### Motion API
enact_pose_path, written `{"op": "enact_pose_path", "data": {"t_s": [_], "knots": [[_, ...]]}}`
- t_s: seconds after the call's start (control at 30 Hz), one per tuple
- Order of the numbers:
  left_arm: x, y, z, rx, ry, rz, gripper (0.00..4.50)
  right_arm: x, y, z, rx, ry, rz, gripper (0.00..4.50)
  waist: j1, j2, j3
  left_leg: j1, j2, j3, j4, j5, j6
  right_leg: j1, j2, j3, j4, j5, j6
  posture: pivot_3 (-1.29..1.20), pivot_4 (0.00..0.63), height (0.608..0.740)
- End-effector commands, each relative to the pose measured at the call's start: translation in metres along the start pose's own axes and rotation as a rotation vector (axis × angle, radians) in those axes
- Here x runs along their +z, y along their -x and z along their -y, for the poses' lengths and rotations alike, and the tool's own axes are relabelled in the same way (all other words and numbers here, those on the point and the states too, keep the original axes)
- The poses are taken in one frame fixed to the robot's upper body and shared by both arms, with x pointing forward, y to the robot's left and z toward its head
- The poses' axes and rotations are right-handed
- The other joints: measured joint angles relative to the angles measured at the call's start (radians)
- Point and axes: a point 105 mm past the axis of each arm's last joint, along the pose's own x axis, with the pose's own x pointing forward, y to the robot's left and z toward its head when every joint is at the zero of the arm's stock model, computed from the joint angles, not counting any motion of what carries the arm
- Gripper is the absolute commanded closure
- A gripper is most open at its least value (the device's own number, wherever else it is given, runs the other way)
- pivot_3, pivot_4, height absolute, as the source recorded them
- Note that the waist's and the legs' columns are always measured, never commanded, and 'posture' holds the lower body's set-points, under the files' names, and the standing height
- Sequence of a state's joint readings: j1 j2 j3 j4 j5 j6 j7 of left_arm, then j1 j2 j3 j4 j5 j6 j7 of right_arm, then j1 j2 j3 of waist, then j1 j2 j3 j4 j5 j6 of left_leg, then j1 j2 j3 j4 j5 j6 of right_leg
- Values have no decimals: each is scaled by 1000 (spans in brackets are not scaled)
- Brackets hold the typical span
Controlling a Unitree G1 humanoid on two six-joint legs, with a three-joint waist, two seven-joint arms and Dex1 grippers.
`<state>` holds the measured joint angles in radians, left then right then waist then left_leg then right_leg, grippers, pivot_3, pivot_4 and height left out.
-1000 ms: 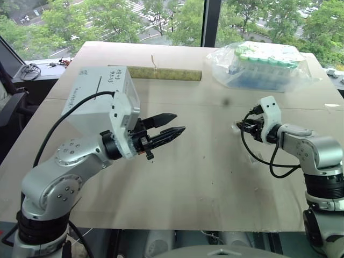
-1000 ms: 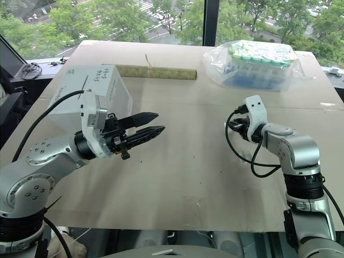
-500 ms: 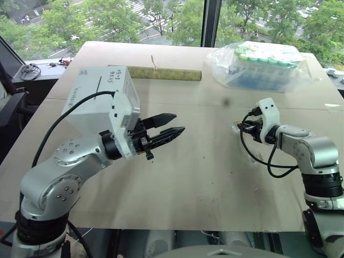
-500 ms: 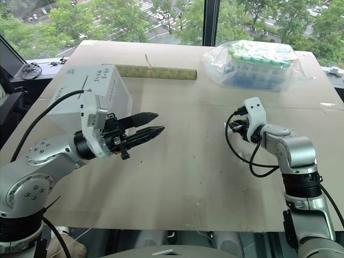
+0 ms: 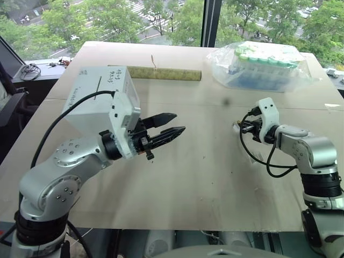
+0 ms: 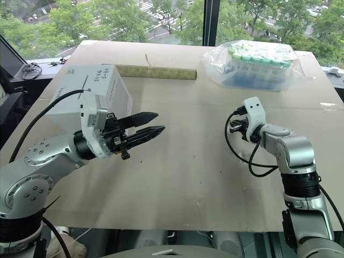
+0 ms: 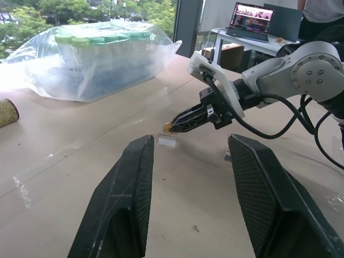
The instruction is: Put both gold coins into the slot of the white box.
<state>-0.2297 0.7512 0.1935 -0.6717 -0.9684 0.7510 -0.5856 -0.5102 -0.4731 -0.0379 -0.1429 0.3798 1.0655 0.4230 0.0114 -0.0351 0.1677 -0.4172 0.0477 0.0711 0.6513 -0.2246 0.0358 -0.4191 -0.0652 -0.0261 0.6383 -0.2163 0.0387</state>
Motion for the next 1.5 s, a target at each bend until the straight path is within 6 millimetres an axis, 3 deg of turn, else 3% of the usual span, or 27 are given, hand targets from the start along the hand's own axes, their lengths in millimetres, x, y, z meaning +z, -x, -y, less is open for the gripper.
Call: {"op": "enact_pose_path", "data": {"t_s": [0.03,0.23,0.37,0.47,0.63,1.03,1.5], "knots": [[9,-1,2,-19,1,37,2296,32,16,-5,50,24,130,4456,0,0,0,0,0,0,0,0,0,0,0,0,0,0,0,0,150,740],[17,-6,-2,-95,73,52,2296,64,54,-39,306,95,303,4456,2,0,0,-1,0,-1,0,0,0,0,0,-1,0,0,0,0,150,740],[26,-11,-1,-201,133,72,2296,73,84,-66,495,155,334,4456,1,1,1,-1,0,-1,0,0,0,0,0,-1,0,0,0,0,150,740],[33,-19,-1,-271,144,81,3143,75,100,-80,575,215,320,4500,1,1,1,0,0,-1,0,0,0,0,0,-1,-1,0,0,0,150,740],[45,-35,12,-451,137,82,3143,80,122,-104,682,298,318,4500,2,1,1,-1,0,-1,0,0,0,0,0,-1,-1,0,0,0,150,740],[45,-48,14,-605,75,43,3143,85,138,-121,729,361,340,4500,1,1,1,-1,0,-1,0,0,0,0,0,-1,-1,0,0,0,150,740],[38,-49,15,-636,78,42,3143,89,137,-135,765,377,363,4500,1,1,1,-1,0,-5,0,0,0,0,0,0,-2,0,0,0,150,740]]}}
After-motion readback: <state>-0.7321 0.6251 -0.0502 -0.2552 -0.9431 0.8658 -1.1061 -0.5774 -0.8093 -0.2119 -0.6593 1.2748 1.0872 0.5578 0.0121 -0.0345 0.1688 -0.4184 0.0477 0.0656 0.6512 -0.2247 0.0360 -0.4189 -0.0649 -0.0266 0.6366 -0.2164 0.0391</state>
